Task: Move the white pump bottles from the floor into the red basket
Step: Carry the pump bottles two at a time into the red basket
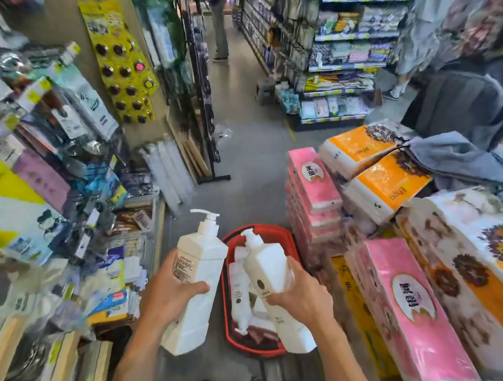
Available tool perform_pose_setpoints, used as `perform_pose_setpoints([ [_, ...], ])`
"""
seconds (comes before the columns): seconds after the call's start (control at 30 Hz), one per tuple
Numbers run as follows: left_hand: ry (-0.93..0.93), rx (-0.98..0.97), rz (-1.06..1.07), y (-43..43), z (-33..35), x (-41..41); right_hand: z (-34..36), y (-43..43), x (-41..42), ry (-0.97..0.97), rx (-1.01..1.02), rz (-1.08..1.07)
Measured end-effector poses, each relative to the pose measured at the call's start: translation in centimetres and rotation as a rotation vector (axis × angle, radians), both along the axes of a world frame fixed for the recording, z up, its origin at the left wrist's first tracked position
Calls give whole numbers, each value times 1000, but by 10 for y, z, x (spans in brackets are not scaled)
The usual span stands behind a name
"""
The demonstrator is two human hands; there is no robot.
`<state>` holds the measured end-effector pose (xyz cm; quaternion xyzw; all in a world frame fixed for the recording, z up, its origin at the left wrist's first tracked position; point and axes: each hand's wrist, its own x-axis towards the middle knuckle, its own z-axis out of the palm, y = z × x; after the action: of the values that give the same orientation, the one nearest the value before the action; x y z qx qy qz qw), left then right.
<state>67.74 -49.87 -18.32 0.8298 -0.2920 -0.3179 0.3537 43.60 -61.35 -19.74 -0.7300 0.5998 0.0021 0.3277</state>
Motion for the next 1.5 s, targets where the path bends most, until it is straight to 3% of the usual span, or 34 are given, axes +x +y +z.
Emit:
perform_pose_setpoints([
  [0.37,25,68,-182,-116,-21,58,-5,-64,38,36,47,-183],
  [0.87,116,28,-474,-272,-48,120,-18,-96,79,74,74,-642],
  [1.13,-24,175,-676,-303,-93,78,-50,-81,63,23,165,-865],
  [1.5,-268,376,-809,-313,-136,24,-142,-70,16,-212,283,-1242],
])
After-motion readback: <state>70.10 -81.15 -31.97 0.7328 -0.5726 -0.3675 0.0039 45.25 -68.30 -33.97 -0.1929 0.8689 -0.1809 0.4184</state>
